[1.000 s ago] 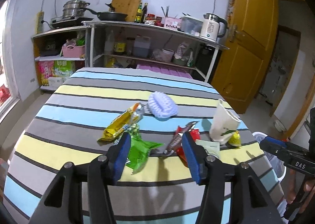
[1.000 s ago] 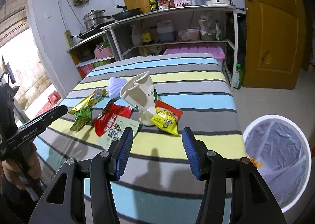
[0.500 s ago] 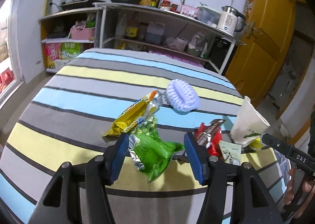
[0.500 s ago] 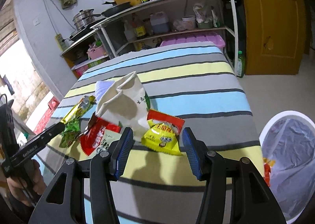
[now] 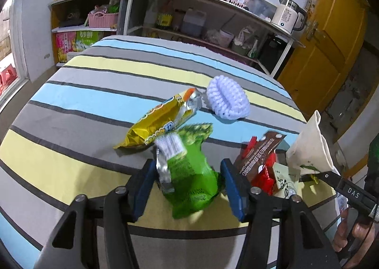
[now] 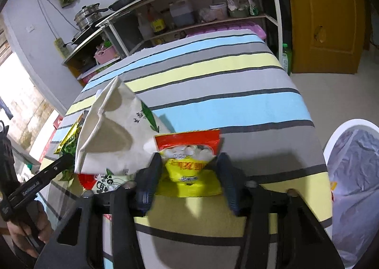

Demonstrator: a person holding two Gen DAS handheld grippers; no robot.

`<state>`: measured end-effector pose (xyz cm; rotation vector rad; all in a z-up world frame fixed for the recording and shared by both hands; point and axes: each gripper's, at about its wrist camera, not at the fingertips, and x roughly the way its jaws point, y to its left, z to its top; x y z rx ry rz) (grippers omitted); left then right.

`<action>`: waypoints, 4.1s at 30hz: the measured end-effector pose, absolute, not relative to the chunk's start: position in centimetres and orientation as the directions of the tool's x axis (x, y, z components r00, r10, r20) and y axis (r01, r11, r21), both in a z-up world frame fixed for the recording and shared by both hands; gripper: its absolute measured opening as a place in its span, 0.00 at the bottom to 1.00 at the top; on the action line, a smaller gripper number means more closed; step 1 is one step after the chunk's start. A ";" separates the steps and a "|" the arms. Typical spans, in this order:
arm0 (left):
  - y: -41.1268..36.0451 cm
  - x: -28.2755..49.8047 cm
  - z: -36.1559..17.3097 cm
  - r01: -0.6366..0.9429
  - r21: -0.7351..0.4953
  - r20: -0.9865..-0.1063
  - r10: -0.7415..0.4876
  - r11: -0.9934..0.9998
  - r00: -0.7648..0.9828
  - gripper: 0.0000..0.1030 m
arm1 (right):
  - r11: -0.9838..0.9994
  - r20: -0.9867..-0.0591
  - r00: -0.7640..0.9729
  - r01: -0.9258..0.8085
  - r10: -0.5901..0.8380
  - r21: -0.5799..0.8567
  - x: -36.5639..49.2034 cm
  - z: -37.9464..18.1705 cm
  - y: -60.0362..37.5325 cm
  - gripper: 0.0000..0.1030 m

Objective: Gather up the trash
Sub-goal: 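Grasp the yellow-red snack bag with the right gripper while the left gripper grasps the green snack bag, then carry both snack bags over the white bin and open both grippers, then move both open grippers back over the striped bed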

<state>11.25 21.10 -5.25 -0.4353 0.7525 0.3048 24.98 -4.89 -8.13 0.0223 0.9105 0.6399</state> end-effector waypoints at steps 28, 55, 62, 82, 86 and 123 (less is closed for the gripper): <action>13.2 8.2 0.6 -0.215 -0.211 -0.583 0.054 0.953 0.811 0.41 | 0.824 -0.635 0.556 -0.505 0.537 0.256 18.2 -4.0 -12.1 0.39; -1.8 12.9 3.7 0.164 -0.197 -0.547 -0.248 0.966 0.800 0.41 | 0.912 -0.572 0.710 -0.332 0.410 0.241 14.8 -1.4 -25.1 0.39; -4.5 14.9 3.3 0.229 -0.205 -0.548 -0.306 0.952 0.779 0.42 | 0.929 -0.593 0.716 -0.279 0.369 0.242 15.8 -2.6 -27.4 0.39; -10.1 20.4 -0.5 0.319 -0.231 -0.625 -0.391 0.919 0.676 0.43 | 0.953 -0.679 0.671 -0.165 0.296 0.253 19.7 -7.1 -31.5 0.40; -10.6 21.2 -1.3 0.315 -0.243 -0.643 -0.396 0.917 0.655 0.46 | 0.955 -0.690 0.663 -0.159 0.291 0.249 20.4 -7.5 -31.6 0.40; -1.5 13.0 1.5 0.156 -0.225 -0.564 -0.260 0.962 0.784 0.51 | 0.905 -0.585 0.691 -0.337 0.425 0.260 14.8 -2.9 -25.1 0.52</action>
